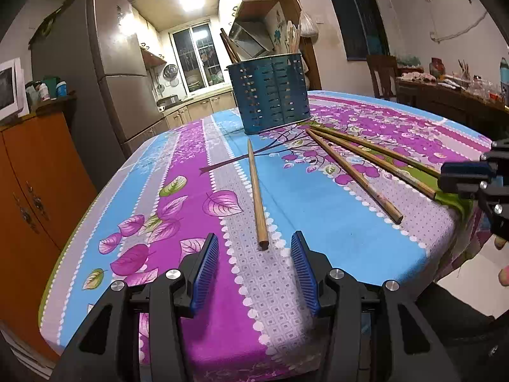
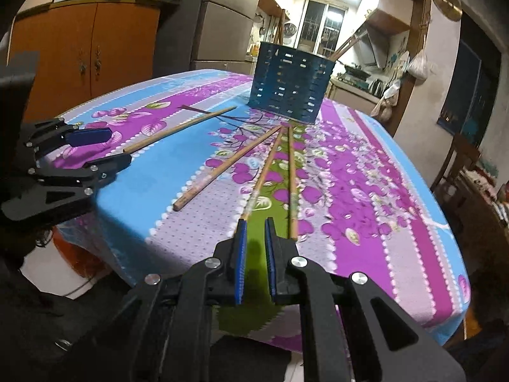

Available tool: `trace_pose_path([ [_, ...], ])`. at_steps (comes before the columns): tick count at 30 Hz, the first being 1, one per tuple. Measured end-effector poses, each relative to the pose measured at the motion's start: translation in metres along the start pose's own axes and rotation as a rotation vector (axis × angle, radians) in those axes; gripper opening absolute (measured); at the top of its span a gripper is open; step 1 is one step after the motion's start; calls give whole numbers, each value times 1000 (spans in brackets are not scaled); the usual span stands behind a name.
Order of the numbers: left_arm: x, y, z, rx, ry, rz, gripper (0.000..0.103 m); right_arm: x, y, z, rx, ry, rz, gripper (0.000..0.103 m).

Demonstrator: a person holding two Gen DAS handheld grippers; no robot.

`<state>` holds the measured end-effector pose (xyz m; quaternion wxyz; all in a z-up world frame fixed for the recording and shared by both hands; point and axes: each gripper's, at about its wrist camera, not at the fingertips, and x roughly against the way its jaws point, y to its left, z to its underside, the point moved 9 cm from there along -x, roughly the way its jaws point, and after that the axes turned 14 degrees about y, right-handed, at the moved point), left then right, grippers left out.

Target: Organize utensils

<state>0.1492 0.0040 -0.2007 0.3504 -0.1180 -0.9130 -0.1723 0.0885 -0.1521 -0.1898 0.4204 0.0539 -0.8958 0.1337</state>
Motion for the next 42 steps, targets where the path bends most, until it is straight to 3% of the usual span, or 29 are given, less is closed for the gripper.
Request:
trace_pose_path([
  [5, 0, 0, 0, 15, -24, 7, 50, 0, 8, -3, -11, -7, -10, 28],
  [12, 1, 1, 2, 23, -51, 20, 49, -9, 12, -3, -63, -2, 8, 28],
  [14, 0, 0, 2, 12, -61, 21, 48, -10, 12, -4, -90, -12, 5, 27],
  [18, -2, -5, 0, 1, -71, 48, 35, -12, 11, -4, -148, -25, -13, 21],
  [25, -7, -3, -4, 25, -78, 77, 32, -13, 9, -5, -201, -35, 0, 21],
  [31, -8, -6, -4, 27, -90, 99, 23, -15, 4, -3, -257, -38, -13, 19],
  [38, -10, -8, -5, 37, -107, 121, 15, -15, 7, -4, -263, -48, -9, 6],
  [42, -11, -7, -5, 48, -108, 120, 11, -15, 7, -4, -271, -50, -9, 6],
])
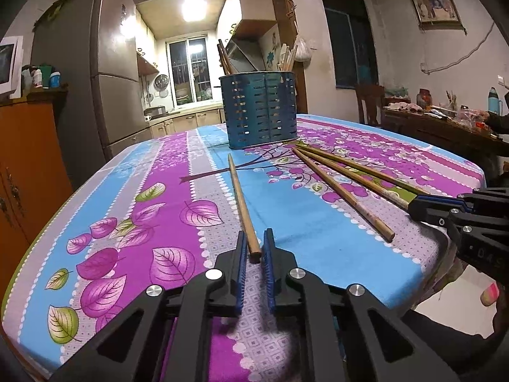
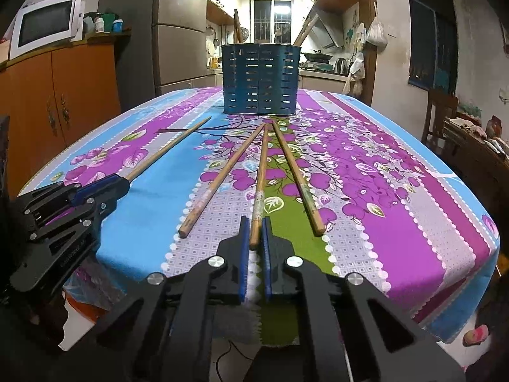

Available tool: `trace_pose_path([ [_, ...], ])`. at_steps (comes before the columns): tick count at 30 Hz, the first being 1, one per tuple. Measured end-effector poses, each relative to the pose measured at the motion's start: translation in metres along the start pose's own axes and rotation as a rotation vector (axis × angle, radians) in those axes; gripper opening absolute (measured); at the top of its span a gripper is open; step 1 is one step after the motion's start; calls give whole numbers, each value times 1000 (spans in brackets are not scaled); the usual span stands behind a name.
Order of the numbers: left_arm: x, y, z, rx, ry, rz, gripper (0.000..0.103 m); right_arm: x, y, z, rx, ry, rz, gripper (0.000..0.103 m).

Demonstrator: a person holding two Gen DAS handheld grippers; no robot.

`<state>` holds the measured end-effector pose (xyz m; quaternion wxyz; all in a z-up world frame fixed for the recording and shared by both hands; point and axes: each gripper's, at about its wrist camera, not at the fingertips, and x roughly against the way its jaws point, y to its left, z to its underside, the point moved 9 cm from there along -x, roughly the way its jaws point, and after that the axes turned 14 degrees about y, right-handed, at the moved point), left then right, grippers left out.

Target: Organize utensils

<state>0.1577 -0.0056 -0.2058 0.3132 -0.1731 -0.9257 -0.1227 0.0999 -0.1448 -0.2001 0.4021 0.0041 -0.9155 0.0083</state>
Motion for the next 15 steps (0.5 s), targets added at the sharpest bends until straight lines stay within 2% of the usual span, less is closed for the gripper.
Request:
trace_pose_path([
  [15, 4, 8, 1, 46, 10, -41, 8, 5, -9, 2, -28, -7, 1, 5],
])
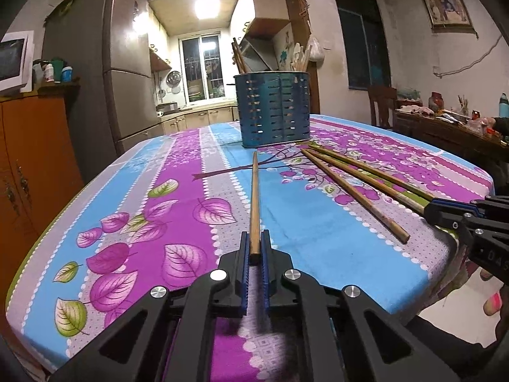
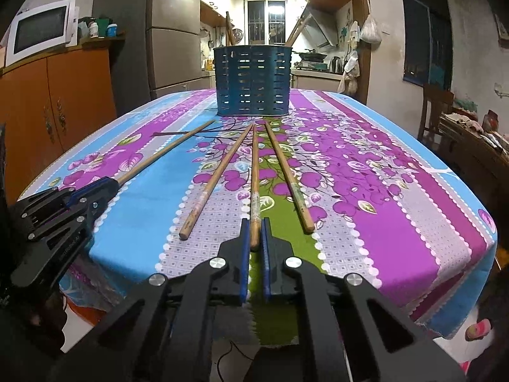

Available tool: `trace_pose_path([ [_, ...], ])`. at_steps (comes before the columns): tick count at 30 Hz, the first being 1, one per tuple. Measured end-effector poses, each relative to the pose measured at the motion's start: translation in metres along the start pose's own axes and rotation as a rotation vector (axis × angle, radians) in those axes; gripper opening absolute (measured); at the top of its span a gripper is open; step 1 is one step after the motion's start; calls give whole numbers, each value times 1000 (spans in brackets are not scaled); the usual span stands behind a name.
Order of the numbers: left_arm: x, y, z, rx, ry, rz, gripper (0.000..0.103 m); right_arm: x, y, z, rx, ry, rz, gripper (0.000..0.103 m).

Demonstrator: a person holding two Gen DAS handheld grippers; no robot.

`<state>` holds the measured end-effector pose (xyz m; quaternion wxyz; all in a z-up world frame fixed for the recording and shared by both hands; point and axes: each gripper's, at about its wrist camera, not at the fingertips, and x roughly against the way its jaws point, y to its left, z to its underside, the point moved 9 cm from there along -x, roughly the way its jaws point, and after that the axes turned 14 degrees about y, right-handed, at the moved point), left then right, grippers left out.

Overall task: Organize utensils
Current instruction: 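Lift the right tool's chopstick toward the holder while the left carries its own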

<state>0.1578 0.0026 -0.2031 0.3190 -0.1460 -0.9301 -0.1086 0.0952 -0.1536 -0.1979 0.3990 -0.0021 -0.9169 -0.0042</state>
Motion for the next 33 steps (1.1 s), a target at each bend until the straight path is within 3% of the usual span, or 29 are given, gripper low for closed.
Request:
trace_pose_path([
  [16, 46, 4, -22, 9, -67, -16, 8, 31, 0, -10, 50, -88, 25, 5],
  [33, 108, 16, -108, 57, -198, 11, 8, 93, -3, -84, 172, -301, 31, 5],
])
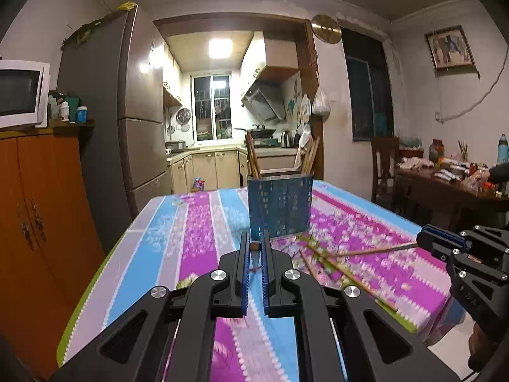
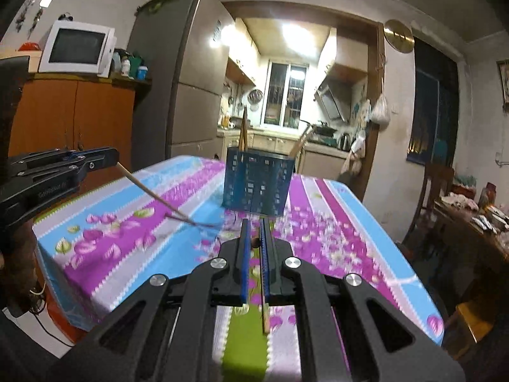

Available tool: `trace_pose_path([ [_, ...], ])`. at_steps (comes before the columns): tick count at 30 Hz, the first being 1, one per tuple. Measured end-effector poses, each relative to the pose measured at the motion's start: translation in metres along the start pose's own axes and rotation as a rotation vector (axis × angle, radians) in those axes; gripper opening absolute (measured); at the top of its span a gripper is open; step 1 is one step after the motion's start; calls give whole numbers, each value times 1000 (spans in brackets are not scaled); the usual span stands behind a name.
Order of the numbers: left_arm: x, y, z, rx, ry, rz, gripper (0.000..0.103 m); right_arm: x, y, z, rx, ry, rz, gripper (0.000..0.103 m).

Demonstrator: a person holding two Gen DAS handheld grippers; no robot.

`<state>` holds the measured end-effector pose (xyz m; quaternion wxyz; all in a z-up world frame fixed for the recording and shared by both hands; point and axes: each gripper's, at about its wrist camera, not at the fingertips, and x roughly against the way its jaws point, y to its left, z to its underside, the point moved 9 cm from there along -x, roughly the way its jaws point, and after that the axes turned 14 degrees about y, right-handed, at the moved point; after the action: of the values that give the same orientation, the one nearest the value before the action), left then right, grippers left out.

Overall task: Organize utensils
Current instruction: 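Lift the right tool's chopstick toward the holder while the left carries its own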

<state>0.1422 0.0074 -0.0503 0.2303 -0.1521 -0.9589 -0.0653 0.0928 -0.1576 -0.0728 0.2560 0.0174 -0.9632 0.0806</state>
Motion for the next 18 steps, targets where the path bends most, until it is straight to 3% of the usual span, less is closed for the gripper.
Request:
trace_pose_path([
  [11, 19, 1, -53, 13, -40, 26, 8, 22, -19, -48, -16, -71, -87, 5],
  [18, 19, 0, -62, 29, -16, 63, 8, 25, -21, -65, -31, -67, -149, 5],
])
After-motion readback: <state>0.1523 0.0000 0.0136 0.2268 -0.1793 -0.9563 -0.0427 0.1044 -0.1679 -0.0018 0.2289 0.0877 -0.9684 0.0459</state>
